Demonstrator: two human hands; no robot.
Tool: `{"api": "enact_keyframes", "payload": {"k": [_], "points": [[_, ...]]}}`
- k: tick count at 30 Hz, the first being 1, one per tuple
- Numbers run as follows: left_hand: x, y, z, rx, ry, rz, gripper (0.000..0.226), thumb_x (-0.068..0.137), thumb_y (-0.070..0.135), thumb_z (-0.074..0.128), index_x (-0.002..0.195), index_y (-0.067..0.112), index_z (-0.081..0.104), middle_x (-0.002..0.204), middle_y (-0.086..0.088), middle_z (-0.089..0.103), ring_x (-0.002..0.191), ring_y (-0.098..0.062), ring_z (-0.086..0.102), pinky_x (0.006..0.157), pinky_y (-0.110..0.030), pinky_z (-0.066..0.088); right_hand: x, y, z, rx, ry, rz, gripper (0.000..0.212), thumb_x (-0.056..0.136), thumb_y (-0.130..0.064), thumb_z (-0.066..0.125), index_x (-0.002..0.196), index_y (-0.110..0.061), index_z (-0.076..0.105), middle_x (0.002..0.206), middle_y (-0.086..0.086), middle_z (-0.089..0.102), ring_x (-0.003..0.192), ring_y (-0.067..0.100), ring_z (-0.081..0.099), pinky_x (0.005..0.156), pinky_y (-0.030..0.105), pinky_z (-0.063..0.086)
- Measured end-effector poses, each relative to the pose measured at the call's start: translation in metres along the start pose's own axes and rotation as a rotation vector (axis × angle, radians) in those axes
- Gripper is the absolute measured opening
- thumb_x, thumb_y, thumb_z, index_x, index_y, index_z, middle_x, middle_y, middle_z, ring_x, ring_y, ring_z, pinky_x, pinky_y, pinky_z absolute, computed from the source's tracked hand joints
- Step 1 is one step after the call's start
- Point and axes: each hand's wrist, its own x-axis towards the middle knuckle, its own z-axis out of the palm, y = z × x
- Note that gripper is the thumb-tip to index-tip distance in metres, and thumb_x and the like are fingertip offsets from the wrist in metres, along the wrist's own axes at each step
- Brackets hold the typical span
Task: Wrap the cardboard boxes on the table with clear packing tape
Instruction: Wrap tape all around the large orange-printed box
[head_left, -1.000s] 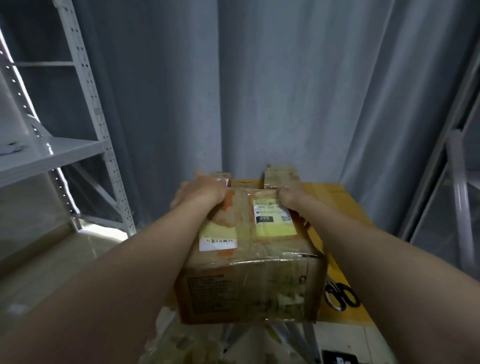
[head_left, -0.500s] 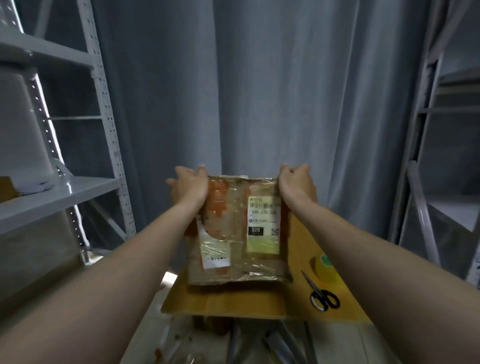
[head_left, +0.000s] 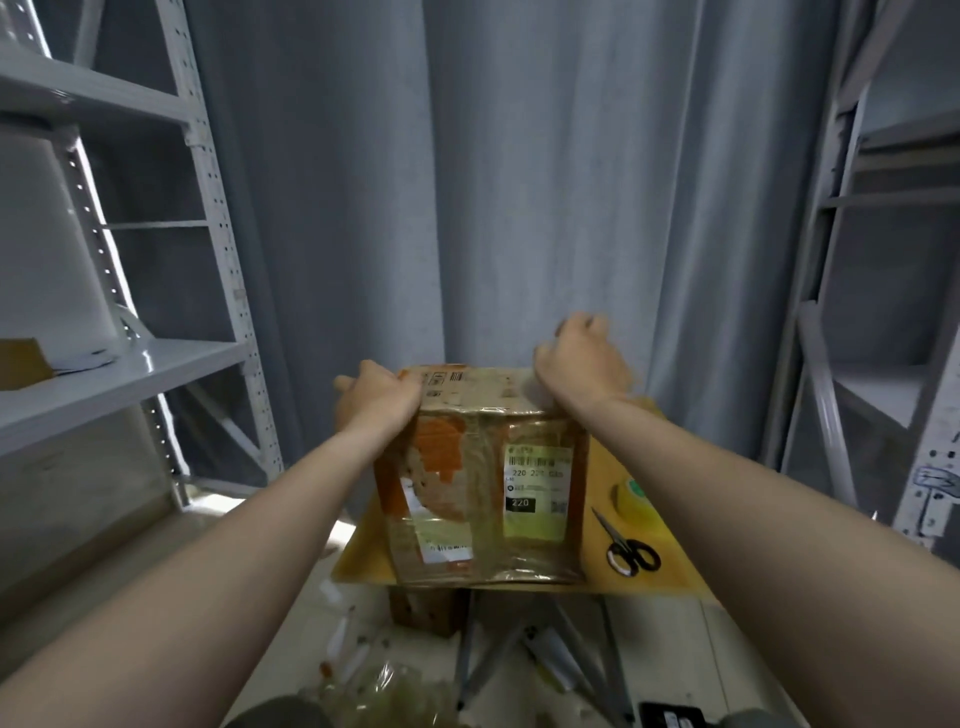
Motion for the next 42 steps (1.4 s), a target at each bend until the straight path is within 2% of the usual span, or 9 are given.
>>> {"api": "enact_keyframes", "payload": {"k": [4,7,12,15,17,21,26,30,42], "points": [[-0.012,0.015,-0.002,0.178,-0.004,0.177,0.028,0.098,0.039,0.048,0.12,0.023,0.055,0.133,-0.008,0.042,0.119,-0.041,0.053,0.104,-0.057,0.045,-0.002,-0.014,0.02,-0.224,-0.339,-0.103,0.065,0.099,-0.064,0.034,0.151,-0.025,0.04,0.161,0.006,0.025,0.146,0.041,0.029,0.11,0.063,0.035],[-0.007,0.032,0.0,0.279,-0.068,0.279,0.038,0.092,0.025,0.056,0.13,0.027,0.055,0.137,-0.002,0.048,0.13,-0.037,0.047,0.113,-0.066,0.032,-0.002,-0.011,0.024,-0.328,-0.451,-0.101,0.075,0.098,-0.071,0.023,0.16,-0.029,0.025,0.168,0.01,0.018,0.152,0.039,0.019,0.117,0.061,0.027],[0.017,0.056,0.018,0.419,-0.348,0.459,0.058,0.103,0.031,0.048,0.159,0.024,0.034,0.162,-0.011,0.039,0.146,-0.033,0.04,0.119,-0.04,0.033,0.001,-0.013,0.023,-0.376,-0.531,-0.053,0.078,0.1,-0.071,0.019,0.165,-0.029,0.011,0.172,0.014,0.008,0.157,0.037,0.001,0.123,0.06,0.016],[0.032,0.06,0.03,0.541,-0.434,0.418,0.06,0.108,0.047,0.032,0.164,0.028,0.022,0.17,-0.01,0.025,0.155,-0.031,0.025,0.125,-0.04,0.019,0.005,-0.013,0.024,-0.405,-0.541,-0.03,0.08,0.098,-0.074,0.016,0.162,-0.026,0.019,0.165,0.016,0.026,0.155,0.034,0.0,0.122,0.056,0.02],[0.034,0.064,0.032,0.618,-0.418,0.44,0.057,0.11,0.048,0.025,0.163,0.025,0.03,0.168,-0.01,0.027,0.155,-0.029,0.023,0.125,-0.042,0.016,0.013,-0.014,0.027,-0.46,-0.548,-0.027,0.087,0.094,-0.078,0.013,0.162,-0.024,0.02,0.166,0.013,0.025,0.155,0.034,0.0,0.122,0.053,0.016],[0.038,0.06,0.035,0.636,-0.414,0.488,0.055,0.109,0.051,0.021,0.153,0.03,0.046,0.159,-0.008,0.042,0.147,-0.026,0.032,0.119,-0.046,0.02,0.028,-0.012,0.032,-0.516,-0.483,-0.009,0.089,0.093,-0.081,0.019,0.157,-0.022,0.038,0.16,0.009,0.027,0.148,0.031,0.012,0.115,0.053,0.02],[0.037,0.057,0.036,0.633,-0.437,0.407,0.06,0.105,0.062,0.023,0.156,0.033,0.035,0.16,-0.007,0.029,0.148,-0.036,0.021,0.122,-0.054,0.022,0.053,0.001,0.042,-0.5,-0.408,0.031,0.081,0.095,-0.072,0.026,0.149,-0.018,0.051,0.159,0.013,0.035,0.146,0.035,0.027,0.113,0.057,0.035],[0.035,0.061,0.036,0.639,-0.49,0.36,0.06,0.106,0.062,0.025,0.158,0.031,0.029,0.161,-0.006,0.023,0.151,-0.035,0.012,0.122,-0.055,0.018,0.065,0.001,0.044,-0.47,-0.393,0.034,0.055,0.1,-0.051,0.037,0.135,-0.018,0.063,0.146,0.01,0.058,0.131,0.034,0.053,0.099,0.047,0.045],[0.046,0.062,0.041,0.646,-0.526,0.331,0.059,0.106,0.062,0.024,0.157,0.031,0.028,0.16,-0.006,0.022,0.15,-0.036,0.013,0.123,-0.055,0.016,0.095,0.006,0.053,-0.475,-0.381,0.077,0.041,0.099,-0.021,0.052,0.138,-0.012,0.06,0.149,0.011,0.055,0.135,0.034,0.054,0.107,0.041,0.045]]}}
